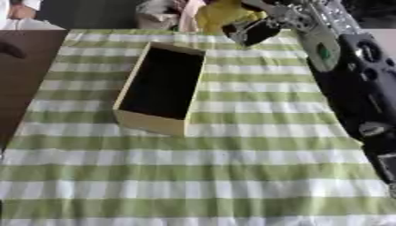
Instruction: Pick up objects on the table and place them in the box.
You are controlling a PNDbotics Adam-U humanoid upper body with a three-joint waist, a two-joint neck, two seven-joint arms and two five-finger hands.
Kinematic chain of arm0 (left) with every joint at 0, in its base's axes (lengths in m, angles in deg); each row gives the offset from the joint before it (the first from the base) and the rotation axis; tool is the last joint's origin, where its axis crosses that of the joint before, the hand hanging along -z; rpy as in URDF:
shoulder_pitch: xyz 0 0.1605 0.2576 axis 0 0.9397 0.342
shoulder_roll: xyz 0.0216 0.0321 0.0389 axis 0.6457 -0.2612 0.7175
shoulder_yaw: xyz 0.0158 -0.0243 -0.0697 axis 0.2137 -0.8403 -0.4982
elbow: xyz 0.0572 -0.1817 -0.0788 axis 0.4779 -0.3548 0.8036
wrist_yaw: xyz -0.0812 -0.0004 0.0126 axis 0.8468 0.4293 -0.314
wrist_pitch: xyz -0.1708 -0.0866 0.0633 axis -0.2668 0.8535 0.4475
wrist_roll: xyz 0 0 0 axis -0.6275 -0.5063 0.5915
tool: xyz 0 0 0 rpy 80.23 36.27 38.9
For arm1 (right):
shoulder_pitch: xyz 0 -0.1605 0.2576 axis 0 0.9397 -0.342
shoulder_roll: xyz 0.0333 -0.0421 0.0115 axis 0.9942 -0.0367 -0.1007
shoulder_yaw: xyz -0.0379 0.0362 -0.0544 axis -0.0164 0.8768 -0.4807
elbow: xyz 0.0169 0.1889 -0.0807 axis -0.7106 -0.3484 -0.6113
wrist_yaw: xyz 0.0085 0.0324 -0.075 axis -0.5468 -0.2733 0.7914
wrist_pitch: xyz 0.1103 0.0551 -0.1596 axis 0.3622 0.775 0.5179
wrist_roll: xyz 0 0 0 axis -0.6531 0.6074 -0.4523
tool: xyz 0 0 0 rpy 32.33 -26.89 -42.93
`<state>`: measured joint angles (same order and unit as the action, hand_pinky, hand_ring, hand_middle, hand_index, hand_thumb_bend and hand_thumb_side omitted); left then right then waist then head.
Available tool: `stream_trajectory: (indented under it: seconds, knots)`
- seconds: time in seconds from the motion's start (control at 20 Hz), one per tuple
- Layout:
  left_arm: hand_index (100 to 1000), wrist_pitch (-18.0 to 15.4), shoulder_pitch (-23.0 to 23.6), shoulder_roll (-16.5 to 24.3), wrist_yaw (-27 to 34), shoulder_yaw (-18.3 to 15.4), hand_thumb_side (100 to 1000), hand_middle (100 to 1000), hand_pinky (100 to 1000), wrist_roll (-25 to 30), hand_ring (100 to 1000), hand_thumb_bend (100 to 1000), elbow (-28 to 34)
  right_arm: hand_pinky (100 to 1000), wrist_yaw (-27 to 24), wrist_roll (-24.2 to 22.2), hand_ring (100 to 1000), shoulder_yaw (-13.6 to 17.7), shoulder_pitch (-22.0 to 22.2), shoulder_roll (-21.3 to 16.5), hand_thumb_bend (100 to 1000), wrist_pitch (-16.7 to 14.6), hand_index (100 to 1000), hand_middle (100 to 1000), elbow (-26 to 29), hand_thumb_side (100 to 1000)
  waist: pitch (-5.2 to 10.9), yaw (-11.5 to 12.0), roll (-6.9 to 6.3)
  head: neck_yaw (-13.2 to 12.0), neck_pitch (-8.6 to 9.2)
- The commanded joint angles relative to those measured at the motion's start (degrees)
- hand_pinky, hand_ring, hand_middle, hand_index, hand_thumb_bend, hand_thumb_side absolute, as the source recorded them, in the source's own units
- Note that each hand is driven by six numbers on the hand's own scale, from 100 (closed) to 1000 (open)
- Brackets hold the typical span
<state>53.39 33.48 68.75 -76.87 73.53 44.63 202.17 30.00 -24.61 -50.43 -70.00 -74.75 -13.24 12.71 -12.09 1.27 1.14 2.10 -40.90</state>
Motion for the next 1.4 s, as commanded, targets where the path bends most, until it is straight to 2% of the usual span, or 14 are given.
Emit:
stream_trajectory:
  seconds: [0.05, 0.1, 0.15, 0.45, 0.6, 0.85, 1.15, 1.35, 1.4]
  knots:
    - [698, 0.0, -1.12, 0.3, 0.37, 0.04, 737, 840, 481, 0.3, 957, 100, 1.08, 838, 2.34, 1.13, 749, 1.24, -2.57, 2.98, 100, -0.59, 863, 734, -0.42, 172, 0.71, 0.28, -0.24, 0.18, 0.48]
    - [698, 0.02, -1.18, 0.23, 0.43, 0.07, 737, 841, 481, 0.35, 958, 100, 1.08, 830, 2.78, 1.21, 748, 1.54, -3.12, 4.06, 100, -0.87, 864, 734, -1.07, 268, 0.65, 0.43, -0.25, 0.27, 0.43]
    - [698, 0.04, -1.25, 0.15, 0.49, 0.12, 738, 841, 481, 0.41, 958, 100, 1.08, 827, 3.13, 1.25, 748, 1.83, -3.67, 5.12, 100, -1.2, 864, 734, -1.8, 181, 0.6, 0.58, -0.26, 0.38, 0.38]
    - [698, 0.05, -1.43, -0.03, 0.71, 0.19, 738, 841, 481, 0.58, 958, 100, 1.08, 820, 4.64, 2.0, 746, 2.58, -4.91, 7.44, 100, -2.49, 864, 733, -3.89, 179, 0.45, 0.99, -0.31, 0.83, 0.43]
    - [698, 0.04, -1.9, -0.43, 1.01, 0.49, 737, 841, 482, 0.79, 958, 100, 1.08, 808, 4.89, 1.87, 744, 2.02, -4.92, 10.5, 100, -3.07, 865, 732, -3.48, 190, 0.25, 2.22, -0.37, 2.03, 0.67]
    - [698, 0.04, -1.89, -0.51, 1.14, 0.32, 738, 842, 482, 0.67, 960, 100, 1.08, 808, 8.5, 1.44, 745, 2.57, -3.83, 16.33, 100, -2.27, 865, 732, -4.12, 196, 0.07, 2.28, -0.45, 2.08, 0.74]
    - [699, -0.02, -2.09, -0.71, 1.25, 0.28, 738, 843, 484, 0.51, 961, 100, 1.08, 805, 13.05, 2.9, 744, 2.7, -3.13, 20.05, 100, -2.63, 864, 735, -5.61, 211, -0.22, 2.92, -0.43, 2.32, 0.66]
    - [699, -0.22, -2.38, -0.82, 1.23, 0.13, 737, 844, 485, 0.13, 961, 100, 1.08, 804, 15.27, 3.92, 744, 2.72, -2.48, 21.75, 100, -3.34, 865, 736, -7.18, 199, -0.41, 3.57, -0.41, 2.48, 0.65]
    - [699, -0.25, -2.41, -0.83, 1.21, 0.12, 738, 844, 485, 0.09, 961, 100, 1.08, 804, 15.71, 4.1, 744, 2.76, -2.27, 21.88, 100, -3.46, 864, 736, -7.56, 172, -0.46, 3.69, -0.41, 2.51, 0.69]
